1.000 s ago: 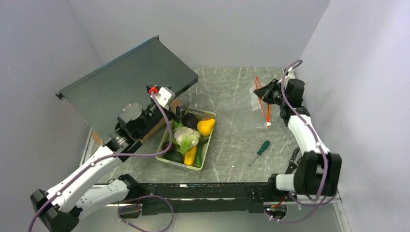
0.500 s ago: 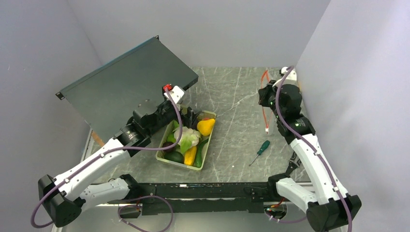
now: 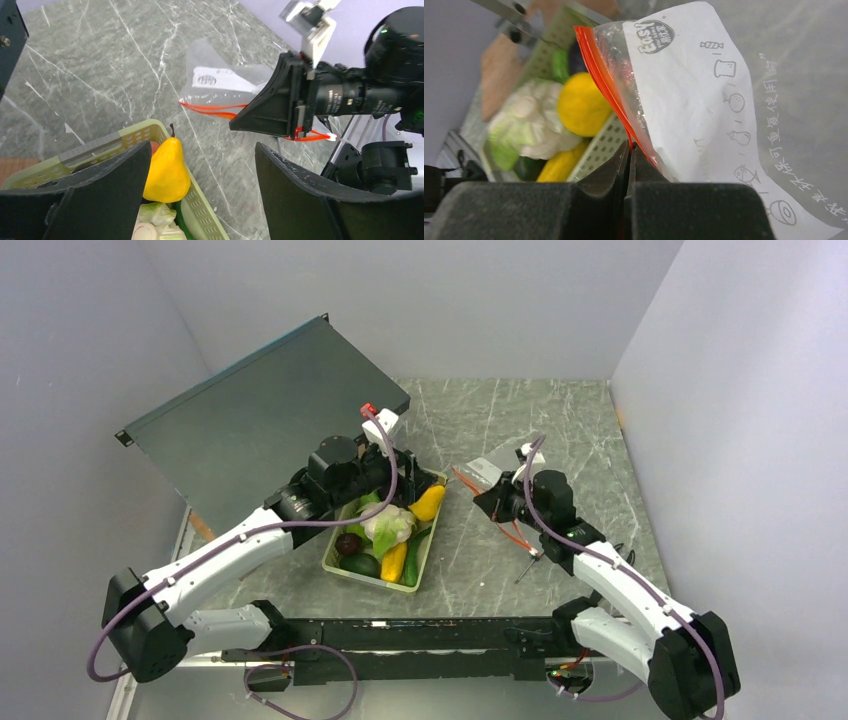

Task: Place the food in the zip-top bag and seal the zipper
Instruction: Open the zipper of the food storage bag.

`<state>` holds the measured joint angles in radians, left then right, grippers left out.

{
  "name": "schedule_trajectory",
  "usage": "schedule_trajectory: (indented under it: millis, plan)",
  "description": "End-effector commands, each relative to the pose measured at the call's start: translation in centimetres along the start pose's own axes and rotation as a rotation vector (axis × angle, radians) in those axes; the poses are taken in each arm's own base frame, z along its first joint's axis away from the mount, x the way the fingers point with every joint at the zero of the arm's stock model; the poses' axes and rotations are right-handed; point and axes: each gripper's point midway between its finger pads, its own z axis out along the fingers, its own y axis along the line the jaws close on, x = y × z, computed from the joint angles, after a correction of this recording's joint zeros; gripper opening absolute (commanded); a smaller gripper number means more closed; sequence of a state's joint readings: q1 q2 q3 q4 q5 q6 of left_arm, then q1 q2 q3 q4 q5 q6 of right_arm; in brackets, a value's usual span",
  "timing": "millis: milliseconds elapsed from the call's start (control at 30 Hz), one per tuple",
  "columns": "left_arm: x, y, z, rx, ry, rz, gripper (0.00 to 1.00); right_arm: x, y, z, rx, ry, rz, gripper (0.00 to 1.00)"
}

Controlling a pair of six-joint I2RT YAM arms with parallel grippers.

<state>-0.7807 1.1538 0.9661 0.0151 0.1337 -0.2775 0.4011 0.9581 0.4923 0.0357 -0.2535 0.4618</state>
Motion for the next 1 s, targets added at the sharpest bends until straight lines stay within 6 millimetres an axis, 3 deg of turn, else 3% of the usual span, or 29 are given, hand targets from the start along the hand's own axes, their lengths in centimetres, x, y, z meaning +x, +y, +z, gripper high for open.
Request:
schedule_trajectory:
  millis: [0,167,367,733,967]
  plan:
    - [-2.0,-0.8,0.3,0.002,-0.05,-0.103,0.78,-5.1,4.5,-0.9,-0.162,-0.206,0.005,0.0]
    - [-1.4,0.1,0.9,-0.058,-0.024,-0.167,0.71,-5.6,6.0,-1.1,-0.203,-0.249,0.061,0.0]
    - [-0.9,0.0,1.0,-0.053,0.006,-0.164,0.71,-6.7,8.0,-1.1,-0.194,-0.263,0.082,0.0]
    - [-2.3,0.2,-0.2,-0.069,-0.03,-0.11,0.71,-7.5,12.2,-1.0,-0.069,-0.258,-0.154,0.0]
    - [-3.1,-0.4,-0.8,-0.044,-0.06,-0.12,0.62,-6.8,14.5,-0.4,-0.03,-0.273,-0.274,0.0]
